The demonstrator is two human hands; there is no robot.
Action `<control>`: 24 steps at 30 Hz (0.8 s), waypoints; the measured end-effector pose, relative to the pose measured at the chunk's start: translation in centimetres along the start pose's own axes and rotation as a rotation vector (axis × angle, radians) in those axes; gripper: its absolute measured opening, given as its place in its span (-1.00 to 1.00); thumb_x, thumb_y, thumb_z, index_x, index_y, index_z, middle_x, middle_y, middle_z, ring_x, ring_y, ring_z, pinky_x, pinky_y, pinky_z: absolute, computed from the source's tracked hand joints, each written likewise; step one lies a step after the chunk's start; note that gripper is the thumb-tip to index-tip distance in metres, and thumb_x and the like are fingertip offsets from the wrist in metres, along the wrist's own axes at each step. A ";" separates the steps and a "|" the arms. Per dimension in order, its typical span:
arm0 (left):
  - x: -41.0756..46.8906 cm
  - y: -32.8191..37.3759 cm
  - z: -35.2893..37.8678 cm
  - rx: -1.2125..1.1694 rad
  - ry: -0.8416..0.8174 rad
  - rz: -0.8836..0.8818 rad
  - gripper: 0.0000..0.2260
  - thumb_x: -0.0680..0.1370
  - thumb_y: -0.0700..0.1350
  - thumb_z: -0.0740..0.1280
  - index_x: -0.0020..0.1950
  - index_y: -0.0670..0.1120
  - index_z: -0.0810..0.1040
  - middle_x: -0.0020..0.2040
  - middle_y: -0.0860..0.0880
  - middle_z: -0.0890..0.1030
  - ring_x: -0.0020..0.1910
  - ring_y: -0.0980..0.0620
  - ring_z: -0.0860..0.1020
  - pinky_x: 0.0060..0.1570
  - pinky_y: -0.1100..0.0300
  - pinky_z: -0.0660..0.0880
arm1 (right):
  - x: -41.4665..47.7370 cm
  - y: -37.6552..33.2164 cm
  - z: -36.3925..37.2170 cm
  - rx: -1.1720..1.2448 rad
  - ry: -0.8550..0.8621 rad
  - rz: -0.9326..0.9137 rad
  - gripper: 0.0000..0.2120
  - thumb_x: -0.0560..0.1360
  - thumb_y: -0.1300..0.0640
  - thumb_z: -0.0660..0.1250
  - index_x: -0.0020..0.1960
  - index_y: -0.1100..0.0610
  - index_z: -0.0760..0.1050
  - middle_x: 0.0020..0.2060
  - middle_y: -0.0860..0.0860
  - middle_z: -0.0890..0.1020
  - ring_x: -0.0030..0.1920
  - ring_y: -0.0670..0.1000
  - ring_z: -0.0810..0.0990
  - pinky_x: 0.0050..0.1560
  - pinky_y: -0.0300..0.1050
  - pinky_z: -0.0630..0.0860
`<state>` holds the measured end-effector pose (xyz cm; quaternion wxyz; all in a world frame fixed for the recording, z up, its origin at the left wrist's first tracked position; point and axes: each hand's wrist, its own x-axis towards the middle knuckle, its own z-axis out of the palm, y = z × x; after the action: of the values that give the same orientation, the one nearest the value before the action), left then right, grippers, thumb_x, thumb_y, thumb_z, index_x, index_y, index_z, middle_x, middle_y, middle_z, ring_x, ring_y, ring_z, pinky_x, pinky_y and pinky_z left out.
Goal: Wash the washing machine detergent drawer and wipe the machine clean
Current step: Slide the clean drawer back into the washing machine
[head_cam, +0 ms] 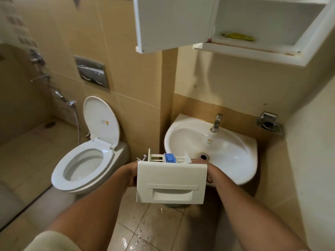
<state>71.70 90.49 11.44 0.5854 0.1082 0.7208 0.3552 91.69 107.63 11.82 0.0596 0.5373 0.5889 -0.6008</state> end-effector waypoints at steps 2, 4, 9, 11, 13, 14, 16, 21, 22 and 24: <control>-1.9 -1.5 -2.3 -0.019 -0.027 -0.032 -0.70 0.66 -0.26 0.19 -0.21 -0.18 0.59 -0.48 -0.08 0.64 -0.52 0.01 0.62 -0.41 0.16 0.60 | -0.4 -0.9 3.2 -0.033 -0.051 -0.056 -0.87 0.50 0.14 0.39 -0.18 0.16 0.65 -0.26 0.16 0.68 -0.33 0.08 0.59 -0.23 -0.15 0.50; -3.5 -4.2 -6.1 -0.049 -0.021 -0.022 -0.58 0.65 -0.33 0.19 -0.36 -0.21 0.63 -0.47 -0.13 0.62 -0.55 0.00 0.61 -0.48 0.20 0.57 | -0.9 -2.0 7.1 -0.052 -0.105 -0.075 -0.90 0.51 0.17 0.38 -0.04 0.17 0.64 -0.20 0.18 0.68 -0.29 0.08 0.60 -0.21 -0.14 0.51; -8.6 -12.7 -15.3 -0.260 0.156 -0.003 -0.83 0.51 -0.13 0.45 -0.02 -0.24 0.63 -0.17 -0.23 0.70 -0.23 -0.16 0.67 -0.08 -0.05 0.61 | -2.2 -5.1 18.6 -0.209 -0.219 -0.139 -0.76 0.53 0.21 0.37 0.18 0.22 0.61 -0.20 0.13 0.68 -0.29 0.05 0.63 -0.34 -0.20 0.56; -10.8 -16.1 -18.2 -0.294 0.202 0.007 -0.83 0.56 -0.12 0.40 -0.11 -0.23 0.63 -0.28 -0.19 0.69 -0.30 -0.12 0.65 -0.12 -0.01 0.58 | -3.3 -6.1 23.6 -0.260 -0.258 -0.164 -0.81 0.55 0.22 0.33 0.15 0.16 0.59 -0.20 0.12 0.66 -0.31 0.04 0.62 -0.40 -0.21 0.55; -13.6 -19.7 -21.6 -0.368 0.267 0.009 -0.78 0.60 -0.16 0.34 -0.20 -0.23 0.60 -0.37 -0.16 0.67 -0.41 -0.07 0.63 -0.19 0.04 0.56 | -4.8 -6.9 29.1 -0.319 -0.302 -0.207 -0.82 0.54 0.19 0.33 0.12 0.11 0.62 -0.18 0.10 0.68 -0.28 0.04 0.62 -0.35 -0.21 0.55; -14.9 -21.7 -23.4 -0.409 0.295 0.008 -0.79 0.61 -0.17 0.33 -0.19 -0.23 0.60 -0.37 -0.16 0.67 -0.42 -0.06 0.63 -0.21 0.05 0.57 | -5.6 -7.3 31.8 -0.327 -0.333 -0.214 -0.81 0.53 0.15 0.36 0.12 0.11 0.64 -0.17 0.10 0.71 -0.27 0.05 0.64 -0.32 -0.21 0.56; -17.0 -25.3 -26.7 -0.516 0.360 0.031 -0.84 0.59 -0.17 0.34 -0.11 -0.24 0.63 -0.31 -0.17 0.69 -0.38 -0.08 0.64 -0.22 0.05 0.60 | -6.8 -8.0 36.5 -0.346 -0.381 -0.225 -0.77 0.51 0.05 0.40 0.12 0.13 0.64 -0.14 0.13 0.73 -0.22 0.07 0.66 -0.23 -0.19 0.58; -23.8 -33.1 -33.8 -0.747 0.396 0.089 -0.80 0.53 -0.02 0.41 -0.08 -0.14 0.71 -0.21 -0.16 0.71 -0.33 -0.08 0.67 -0.26 0.11 0.60 | -9.7 -9.4 48.6 -0.301 -0.534 -0.162 -0.70 0.54 -0.04 0.38 0.15 0.14 0.61 -0.28 0.11 0.71 -0.31 0.06 0.65 -0.32 -0.17 0.57; -25.2 -34.8 -35.2 -0.797 0.418 0.086 -0.77 0.50 0.01 0.45 -0.01 -0.14 0.72 -0.16 -0.17 0.72 -0.29 -0.09 0.67 -0.22 0.09 0.61 | -10.3 -9.7 51.2 -0.287 -0.568 -0.172 -0.68 0.55 -0.02 0.37 0.17 0.18 0.60 -0.27 0.10 0.72 -0.29 0.06 0.66 -0.27 -0.16 0.57; -27.6 -38.2 -37.9 -0.887 0.499 0.086 -0.61 0.42 0.04 0.51 0.14 -0.16 0.69 -0.03 -0.21 0.71 -0.21 -0.13 0.67 -0.14 0.04 0.61 | -11.4 -10.2 56.2 -0.282 -0.636 -0.193 -0.65 0.58 0.00 0.34 0.22 0.24 0.58 -0.18 0.11 0.73 -0.22 0.06 0.68 -0.18 -0.11 0.58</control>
<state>54.74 32.42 10.53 0.3699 -0.2090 0.6134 0.6657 56.90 60.94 11.32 0.2567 0.2519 0.6659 -0.6536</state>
